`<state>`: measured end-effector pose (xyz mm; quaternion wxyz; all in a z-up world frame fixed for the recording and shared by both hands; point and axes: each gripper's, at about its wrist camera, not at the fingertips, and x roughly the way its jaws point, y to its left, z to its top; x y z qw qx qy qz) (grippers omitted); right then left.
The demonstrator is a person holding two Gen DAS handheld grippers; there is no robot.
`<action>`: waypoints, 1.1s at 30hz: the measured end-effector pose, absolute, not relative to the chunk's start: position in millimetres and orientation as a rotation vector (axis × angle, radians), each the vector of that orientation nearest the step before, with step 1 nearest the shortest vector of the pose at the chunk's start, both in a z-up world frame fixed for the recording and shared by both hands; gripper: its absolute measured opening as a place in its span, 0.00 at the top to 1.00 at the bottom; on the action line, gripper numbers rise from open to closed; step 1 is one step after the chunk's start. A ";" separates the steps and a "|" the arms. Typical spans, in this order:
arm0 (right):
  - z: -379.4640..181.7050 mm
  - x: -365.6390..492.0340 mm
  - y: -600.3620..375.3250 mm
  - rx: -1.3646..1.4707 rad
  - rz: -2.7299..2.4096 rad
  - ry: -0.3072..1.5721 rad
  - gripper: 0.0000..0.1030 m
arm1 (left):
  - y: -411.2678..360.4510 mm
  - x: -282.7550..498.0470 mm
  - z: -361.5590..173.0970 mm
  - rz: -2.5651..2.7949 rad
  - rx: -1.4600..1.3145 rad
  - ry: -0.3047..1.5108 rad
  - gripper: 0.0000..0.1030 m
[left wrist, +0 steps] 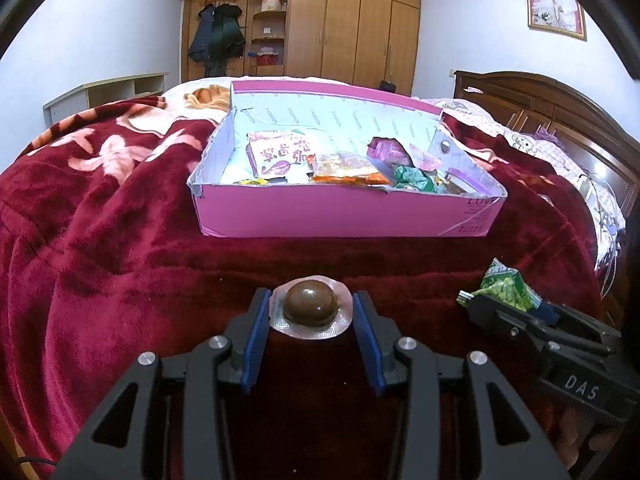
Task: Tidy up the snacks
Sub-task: 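Grasp the wrapped chocolate candy with the left tool while the right tool grasps the green pea pouch, then carry the chocolate candy and green pouch over the pink box with both tools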
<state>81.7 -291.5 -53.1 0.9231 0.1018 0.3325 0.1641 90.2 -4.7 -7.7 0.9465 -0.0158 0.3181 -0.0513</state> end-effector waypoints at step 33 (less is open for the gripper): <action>1.3 107.9 -294.1 0.181 0.408 0.635 0.51 | -6.0 127.5 61.4 -0.163 -0.025 0.543 0.58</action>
